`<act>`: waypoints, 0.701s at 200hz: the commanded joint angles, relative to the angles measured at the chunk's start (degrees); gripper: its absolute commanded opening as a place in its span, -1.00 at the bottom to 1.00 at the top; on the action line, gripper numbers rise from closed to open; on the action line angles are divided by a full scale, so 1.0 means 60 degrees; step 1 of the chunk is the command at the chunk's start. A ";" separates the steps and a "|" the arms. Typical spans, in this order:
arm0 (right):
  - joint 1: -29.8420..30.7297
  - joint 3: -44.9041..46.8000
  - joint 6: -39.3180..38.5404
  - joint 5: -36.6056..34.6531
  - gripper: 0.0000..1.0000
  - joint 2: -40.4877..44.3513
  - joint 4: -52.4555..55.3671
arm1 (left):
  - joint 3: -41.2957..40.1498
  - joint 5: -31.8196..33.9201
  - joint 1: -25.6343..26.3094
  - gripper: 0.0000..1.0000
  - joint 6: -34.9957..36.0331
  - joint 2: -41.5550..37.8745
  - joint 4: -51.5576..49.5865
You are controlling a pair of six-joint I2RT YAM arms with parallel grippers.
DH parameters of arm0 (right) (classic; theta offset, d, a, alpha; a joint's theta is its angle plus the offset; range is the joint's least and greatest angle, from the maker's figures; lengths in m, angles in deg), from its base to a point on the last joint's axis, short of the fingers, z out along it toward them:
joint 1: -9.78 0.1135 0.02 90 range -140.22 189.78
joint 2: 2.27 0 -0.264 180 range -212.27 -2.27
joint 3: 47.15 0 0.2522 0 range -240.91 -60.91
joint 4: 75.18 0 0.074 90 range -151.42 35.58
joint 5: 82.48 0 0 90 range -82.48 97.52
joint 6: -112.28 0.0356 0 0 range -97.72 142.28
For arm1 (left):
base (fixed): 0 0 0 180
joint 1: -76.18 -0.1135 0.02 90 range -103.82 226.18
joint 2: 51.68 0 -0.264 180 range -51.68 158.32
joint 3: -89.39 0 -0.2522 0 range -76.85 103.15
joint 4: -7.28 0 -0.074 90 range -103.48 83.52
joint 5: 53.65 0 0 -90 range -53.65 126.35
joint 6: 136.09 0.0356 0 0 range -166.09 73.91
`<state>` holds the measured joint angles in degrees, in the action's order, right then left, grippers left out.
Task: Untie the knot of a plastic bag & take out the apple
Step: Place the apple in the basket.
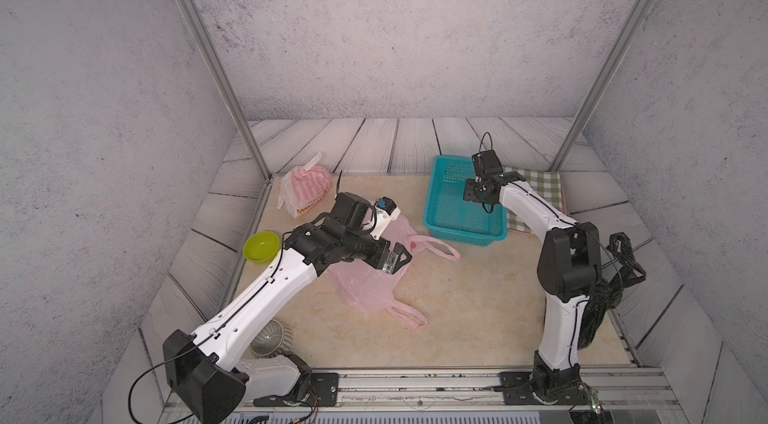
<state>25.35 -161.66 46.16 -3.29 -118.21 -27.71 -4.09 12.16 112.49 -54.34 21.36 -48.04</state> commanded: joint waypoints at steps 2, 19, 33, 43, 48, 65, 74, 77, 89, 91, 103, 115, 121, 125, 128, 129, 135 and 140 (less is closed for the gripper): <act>0.0016 0.0276 0.0254 0.0620 0.05 -0.0019 0.0403 | 0.0280 0.0585 0.0259 0.97 0.0188 0.0398 -0.0537; 0.0027 0.1059 0.0396 0.0845 0.07 0.0163 -0.0063 | 0.0446 0.0984 0.0606 1.00 0.0187 0.0616 -0.0595; 0.0027 0.1443 0.0354 0.0724 0.15 0.0314 -0.0300 | 0.0716 0.1246 0.0876 0.99 0.0173 0.0919 -0.0771; 0.0026 0.1495 0.0229 0.0570 0.21 0.0323 -0.0234 | 0.0911 0.1408 0.1038 0.97 0.0210 0.1174 -0.0905; 0.0022 0.1508 0.0163 0.0520 0.25 0.0336 -0.0194 | 0.1007 0.1517 0.1135 0.95 0.0231 0.1299 -0.0967; 0.0026 0.1659 -0.0009 0.0497 0.41 0.0476 -0.0111 | 0.1304 0.2128 0.1414 0.88 0.0259 0.1653 -0.1161; 0.0026 0.1890 -0.0052 0.0498 0.51 0.0682 -0.0209 | 0.1419 0.2540 0.1514 0.86 0.0253 0.1787 -0.1245; 0.0026 0.1959 -0.0054 0.0509 0.53 0.0754 -0.0246 | 0.1437 0.2684 0.1533 0.85 0.0233 0.1819 -0.1271; 0.0025 0.2382 -0.0105 0.0467 0.66 0.1175 -0.0481 | 0.1551 0.3192 0.1553 0.81 0.0129 0.1934 -0.1359; 0.0019 0.2437 -0.0111 0.0450 0.68 0.1244 -0.0493 | 0.1566 0.3297 0.1562 0.81 0.0130 0.1963 -0.1396; 0.0026 0.2711 -0.0212 0.0352 0.77 0.1733 -0.0501 | 0.1724 0.3752 0.1591 0.78 0.0072 0.2136 -0.1594; 0.0024 0.2996 -0.0207 0.0400 0.84 0.2300 -0.0502 | 0.1898 0.3967 0.1630 0.74 0.0003 0.2348 -0.1749; 0.0026 0.3171 -0.0217 0.0481 0.84 0.2666 -0.0568 | 0.1994 0.4023 0.1658 0.71 -0.0050 0.2464 -0.1772; 0.0026 0.3317 -0.0201 0.0542 0.84 0.2898 -0.0618 | 0.2042 0.4054 0.1670 0.70 -0.0094 0.2528 -0.1774; 0.0027 0.3447 -0.0179 0.0554 0.83 0.3100 -0.0643 | 0.2110 0.4090 0.1680 0.70 -0.0136 0.2578 -0.1796; 0.0027 0.3476 -0.0175 0.0570 0.83 0.3140 -0.0656 | 0.2126 0.4097 0.1688 0.70 -0.0157 0.2593 -0.1793; 0.0027 0.3701 -0.0143 0.0630 0.83 0.3504 -0.0734 | 0.2212 0.4160 0.1706 0.70 -0.0237 0.2676 -0.1785; 0.0025 0.3946 -0.0127 0.0715 0.83 0.3846 -0.0843 | 0.2302 0.4254 0.1697 0.73 -0.0350 0.2743 -0.1766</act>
<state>25.46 -141.92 45.59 -0.01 -104.15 -30.83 6.94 33.06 122.13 -54.36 36.03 -56.76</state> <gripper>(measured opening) 0.916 0.851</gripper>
